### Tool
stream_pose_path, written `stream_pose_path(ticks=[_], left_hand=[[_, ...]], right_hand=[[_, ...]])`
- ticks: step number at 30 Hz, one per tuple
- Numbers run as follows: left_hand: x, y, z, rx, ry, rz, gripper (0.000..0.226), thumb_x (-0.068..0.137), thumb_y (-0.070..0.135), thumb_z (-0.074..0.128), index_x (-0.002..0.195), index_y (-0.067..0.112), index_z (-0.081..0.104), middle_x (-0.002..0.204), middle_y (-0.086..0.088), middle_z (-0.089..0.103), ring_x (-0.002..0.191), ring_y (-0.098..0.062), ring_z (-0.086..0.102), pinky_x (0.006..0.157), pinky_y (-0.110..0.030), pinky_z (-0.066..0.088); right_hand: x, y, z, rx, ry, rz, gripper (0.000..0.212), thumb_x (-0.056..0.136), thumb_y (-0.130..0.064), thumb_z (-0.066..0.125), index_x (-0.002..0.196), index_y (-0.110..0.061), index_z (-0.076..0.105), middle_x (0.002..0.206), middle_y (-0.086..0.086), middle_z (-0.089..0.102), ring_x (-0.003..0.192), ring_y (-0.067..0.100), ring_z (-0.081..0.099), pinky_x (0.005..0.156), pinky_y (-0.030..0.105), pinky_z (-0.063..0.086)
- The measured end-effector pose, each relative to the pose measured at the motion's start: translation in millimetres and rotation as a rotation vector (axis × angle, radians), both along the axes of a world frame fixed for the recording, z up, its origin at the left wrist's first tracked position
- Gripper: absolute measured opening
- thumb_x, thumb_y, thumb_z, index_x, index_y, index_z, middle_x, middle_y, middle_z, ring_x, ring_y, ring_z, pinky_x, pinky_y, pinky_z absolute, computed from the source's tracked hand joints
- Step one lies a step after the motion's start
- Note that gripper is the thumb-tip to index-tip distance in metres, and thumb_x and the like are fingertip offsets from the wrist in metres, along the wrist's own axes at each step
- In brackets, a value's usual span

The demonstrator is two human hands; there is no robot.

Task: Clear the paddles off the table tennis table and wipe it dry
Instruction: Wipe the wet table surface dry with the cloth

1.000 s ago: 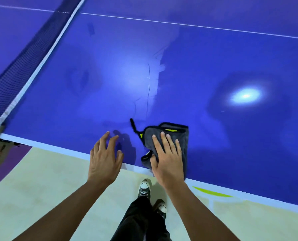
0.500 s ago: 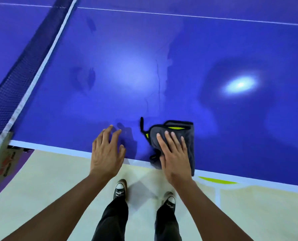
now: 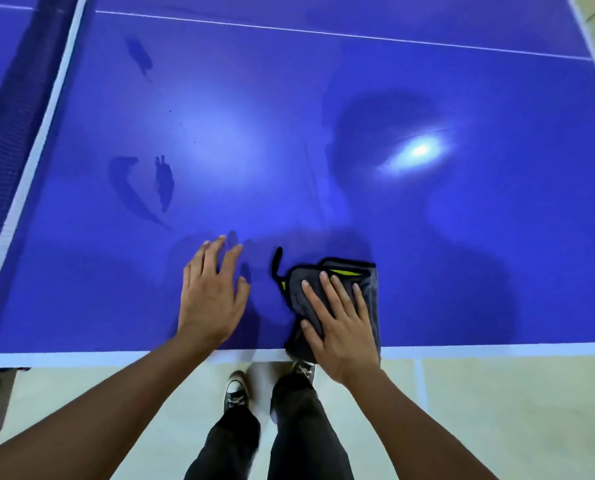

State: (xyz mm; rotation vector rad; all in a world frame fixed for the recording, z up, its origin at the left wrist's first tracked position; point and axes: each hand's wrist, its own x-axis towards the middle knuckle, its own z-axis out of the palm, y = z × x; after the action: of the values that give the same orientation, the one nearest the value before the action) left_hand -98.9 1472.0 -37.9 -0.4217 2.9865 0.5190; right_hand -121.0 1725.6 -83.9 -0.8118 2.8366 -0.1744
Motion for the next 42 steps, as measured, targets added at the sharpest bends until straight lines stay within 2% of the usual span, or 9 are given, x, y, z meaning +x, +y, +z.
stream_pose_path(ticks=[6,11,15,19,27,35,38,42], left_hand=[[-100.8,-27.5,-17.5,-0.056,0.005,-0.087,0.058,0.095,0.035,0.036,0.147,0.012,0.046,0.156,-0.018,0.038,0.143,-0.041,0.035,0.11,-0.054,0.036],[-191.6,-62.2,-37.4,-0.145,0.079,-0.132,0.059,0.097,0.033,0.039,0.152,0.013,0.041,0.161,-0.018,0.032,0.147,-0.042,0.03,0.111,-0.053,0.033],[-250.9,-93.0,-47.9,-0.189,0.091,-0.036,0.061,0.098,0.035,0.038,0.156,0.016,0.035,0.163,-0.016,0.028,0.15,-0.04,0.024,0.118,-0.052,0.025],[-263.2,-100.9,-53.0,-0.143,0.031,0.059,0.066,0.097,0.044,0.033,0.159,0.022,0.027,0.167,-0.009,0.021,0.154,-0.034,0.015,0.125,-0.049,0.014],[-264.4,-97.9,-50.1,-0.146,0.045,0.063,0.067,0.095,0.04,0.039,0.159,0.02,0.031,0.167,-0.007,0.022,0.155,-0.031,0.018,0.124,-0.05,0.019],[-264.5,-100.1,-49.1,-0.16,0.044,0.055,0.068,0.093,0.039,0.04,0.158,0.021,0.032,0.167,-0.005,0.022,0.155,-0.028,0.016,0.124,-0.046,0.017],[-262.0,-97.4,-49.8,-0.166,0.033,0.061,0.066,0.094,0.039,0.037,0.158,0.022,0.033,0.167,-0.004,0.022,0.155,-0.027,0.014,0.125,-0.041,0.012],[-261.1,-99.1,-54.0,-0.155,0.026,0.059,0.063,0.097,0.039,0.032,0.158,0.025,0.029,0.168,-0.003,0.02,0.155,-0.026,0.011,0.125,-0.04,0.008]], right_hand=[[-101.7,-38.0,-3.7,-0.066,0.03,-0.007,0.066,0.102,-0.052,0.037,0.162,-0.038,0.013,0.171,-0.004,0.006,0.157,0.013,0.0,0.126,0.051,0.01],[-208.9,-70.0,-7.4,-0.103,0.052,-0.046,0.065,0.101,-0.053,0.035,0.162,-0.037,0.016,0.171,-0.004,0.008,0.157,0.012,0.001,0.127,0.05,0.006],[-319.8,-100.0,-12.9,-0.111,0.088,-0.058,0.065,0.099,-0.055,0.032,0.161,-0.037,0.022,0.17,-0.003,0.013,0.157,0.013,0.007,0.127,0.049,0.006],[-431.2,-135.9,-18.0,-0.129,0.138,-0.066,0.065,0.097,-0.056,0.033,0.159,-0.037,0.028,0.168,0.0,0.022,0.156,0.017,0.016,0.126,0.049,0.008],[-590.5,-194.8,-11.5,-0.113,0.132,-0.118,0.065,0.096,-0.056,0.03,0.159,-0.037,0.027,0.169,0.002,0.021,0.156,0.019,0.015,0.127,0.049,0.004],[-627.7,-207.7,-9.8,-0.055,0.128,-0.146,0.064,0.101,-0.05,0.024,0.162,-0.033,0.017,0.171,0.001,0.012,0.157,0.019,0.008,0.127,0.05,0.001],[-612.1,-211.5,-9.1,-0.029,0.114,-0.125,0.063,0.102,-0.044,0.025,0.163,-0.031,0.014,0.171,0.002,0.01,0.157,0.019,0.007,0.127,0.05,0.001],[-551.3,-215.4,-9.2,-0.022,0.101,-0.06,0.065,0.099,-0.043,0.022,0.162,-0.033,0.015,0.171,0.001,0.009,0.157,0.018,0.007,0.127,0.048,0.001]])
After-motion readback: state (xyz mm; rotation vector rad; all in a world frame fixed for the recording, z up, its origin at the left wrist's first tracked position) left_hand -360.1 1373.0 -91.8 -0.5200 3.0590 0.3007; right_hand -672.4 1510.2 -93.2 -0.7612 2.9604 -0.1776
